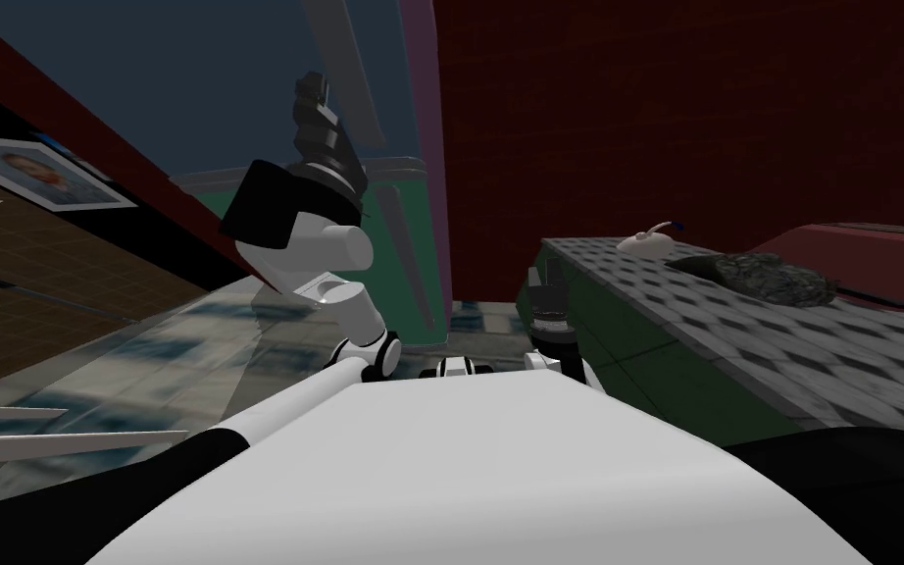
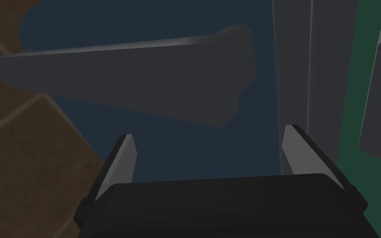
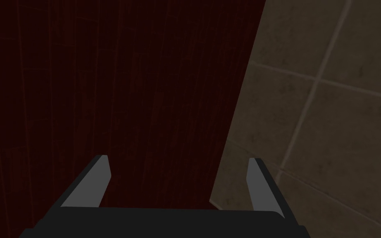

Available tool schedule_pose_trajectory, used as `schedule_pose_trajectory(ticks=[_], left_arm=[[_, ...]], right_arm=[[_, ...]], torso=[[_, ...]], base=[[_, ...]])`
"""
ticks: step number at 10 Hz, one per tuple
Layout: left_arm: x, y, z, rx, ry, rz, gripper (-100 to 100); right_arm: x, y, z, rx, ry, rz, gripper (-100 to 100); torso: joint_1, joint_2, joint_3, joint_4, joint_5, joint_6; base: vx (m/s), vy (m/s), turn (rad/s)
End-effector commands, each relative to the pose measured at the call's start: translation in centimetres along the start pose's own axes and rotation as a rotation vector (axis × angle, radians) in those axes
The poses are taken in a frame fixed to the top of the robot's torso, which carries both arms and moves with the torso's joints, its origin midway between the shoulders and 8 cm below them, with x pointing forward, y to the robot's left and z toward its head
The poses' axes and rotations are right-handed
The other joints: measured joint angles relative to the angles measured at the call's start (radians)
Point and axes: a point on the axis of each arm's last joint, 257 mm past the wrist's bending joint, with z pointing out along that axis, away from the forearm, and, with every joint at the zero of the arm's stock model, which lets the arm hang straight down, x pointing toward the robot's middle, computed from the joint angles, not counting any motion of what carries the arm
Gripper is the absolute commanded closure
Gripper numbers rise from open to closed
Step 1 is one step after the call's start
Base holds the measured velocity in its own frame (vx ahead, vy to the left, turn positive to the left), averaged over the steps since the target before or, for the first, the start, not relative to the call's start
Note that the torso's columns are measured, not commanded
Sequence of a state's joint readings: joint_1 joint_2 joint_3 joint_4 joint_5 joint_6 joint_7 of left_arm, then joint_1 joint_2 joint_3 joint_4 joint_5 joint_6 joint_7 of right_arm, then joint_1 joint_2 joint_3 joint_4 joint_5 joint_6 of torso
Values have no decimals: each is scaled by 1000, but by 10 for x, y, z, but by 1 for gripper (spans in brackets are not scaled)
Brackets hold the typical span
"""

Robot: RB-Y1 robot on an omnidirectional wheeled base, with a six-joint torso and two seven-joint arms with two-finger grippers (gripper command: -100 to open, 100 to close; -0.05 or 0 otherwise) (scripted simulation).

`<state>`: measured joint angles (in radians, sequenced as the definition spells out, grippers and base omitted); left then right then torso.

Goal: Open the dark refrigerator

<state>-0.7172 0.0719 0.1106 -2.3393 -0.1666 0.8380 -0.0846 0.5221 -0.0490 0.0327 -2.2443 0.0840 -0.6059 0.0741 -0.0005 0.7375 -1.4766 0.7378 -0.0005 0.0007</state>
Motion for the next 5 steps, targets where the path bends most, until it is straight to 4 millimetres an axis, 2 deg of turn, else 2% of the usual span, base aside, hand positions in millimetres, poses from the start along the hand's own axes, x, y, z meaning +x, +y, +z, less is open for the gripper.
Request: schedule_pose_trajectory(ticks=[1, 5], left_arm=[[-1, -2, 3, 4, 6, 64, -100], [26, 6, 11, -32, 57, 139, -100]], right_arm=[[0, 0, 0, 0, 0, 0, 0], [0, 0, 0, 0, 0, 0, 0]], torso=[[1, 0, 0, 0, 1, -1], [0, 1, 1, 1, 0, -1]], base=[[-13, -3, 4], [-34, -9, 7]])
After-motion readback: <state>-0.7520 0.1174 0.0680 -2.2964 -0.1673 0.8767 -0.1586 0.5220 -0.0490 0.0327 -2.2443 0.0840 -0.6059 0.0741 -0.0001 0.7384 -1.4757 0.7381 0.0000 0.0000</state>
